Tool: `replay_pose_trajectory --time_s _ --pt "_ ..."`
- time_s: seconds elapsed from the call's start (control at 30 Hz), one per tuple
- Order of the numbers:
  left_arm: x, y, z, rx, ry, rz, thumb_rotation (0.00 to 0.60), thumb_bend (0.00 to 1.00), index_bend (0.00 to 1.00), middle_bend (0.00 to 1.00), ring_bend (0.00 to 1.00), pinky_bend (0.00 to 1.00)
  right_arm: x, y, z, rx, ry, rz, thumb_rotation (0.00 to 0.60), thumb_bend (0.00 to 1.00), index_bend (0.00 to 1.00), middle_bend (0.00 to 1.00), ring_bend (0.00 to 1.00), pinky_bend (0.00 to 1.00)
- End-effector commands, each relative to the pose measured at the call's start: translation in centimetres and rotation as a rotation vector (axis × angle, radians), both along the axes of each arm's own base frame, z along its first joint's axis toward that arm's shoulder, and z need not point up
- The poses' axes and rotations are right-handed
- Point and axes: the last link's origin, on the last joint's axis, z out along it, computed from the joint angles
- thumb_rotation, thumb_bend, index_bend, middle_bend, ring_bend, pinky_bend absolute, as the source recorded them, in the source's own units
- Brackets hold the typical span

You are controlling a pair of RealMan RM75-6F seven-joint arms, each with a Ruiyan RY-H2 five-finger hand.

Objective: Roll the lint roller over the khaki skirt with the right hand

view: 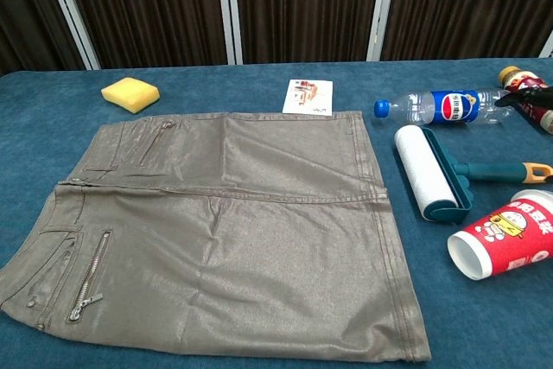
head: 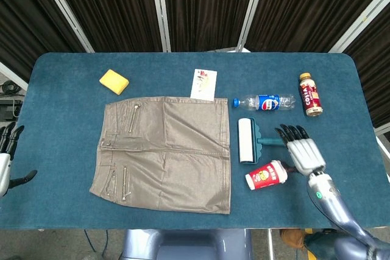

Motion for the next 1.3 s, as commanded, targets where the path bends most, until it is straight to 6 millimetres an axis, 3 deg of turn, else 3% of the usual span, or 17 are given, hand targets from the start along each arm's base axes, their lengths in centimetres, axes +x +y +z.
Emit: replay_pose_trajectory --time_s 0.03,0.33,1.07,1.2,1.3 --pt "-0.3 0.6 -0.2 0.000 0.010 0.013 0.600 0.00 0.00 0.00 0.00 0.00 1.1 -2.9 -2.4 0.055 0.076 -0.001 0.600 0.27 0.00 0.00 0.00 0.00" --pt "-1.0 1.0 -0.6 -0.004 0.024 0.047 0.600 0.00 0.00 0.00 0.00 0.00 0.3 -4.7 -4.7 0.077 0.159 -0.049 0.600 0.29 0.05 0.00 0.00 0.00" --pt "-1.0 1.4 -1.0 -0.019 0.025 0.058 0.600 0.00 0.00 0.00 0.00 0.00 0.2 -7.1 -6.8 0.037 0.244 -0.078 0.600 0.33 0.14 0.09 0.00 0.00" --pt "-1.1 1.4 -0.9 -0.017 0.024 0.060 0.600 0.00 0.00 0.00 0.00 0.00 0.2 -7.4 -7.2 0.029 0.246 -0.079 0.600 0.38 0.17 0.13 0.00 0.07" --pt "-1.1 1.4 -0.9 -0.017 0.025 0.062 0.600 0.00 0.00 0.00 0.00 0.00 0.1 -7.5 -7.3 0.031 0.253 -0.080 0.600 0.43 0.21 0.18 0.06 0.14"
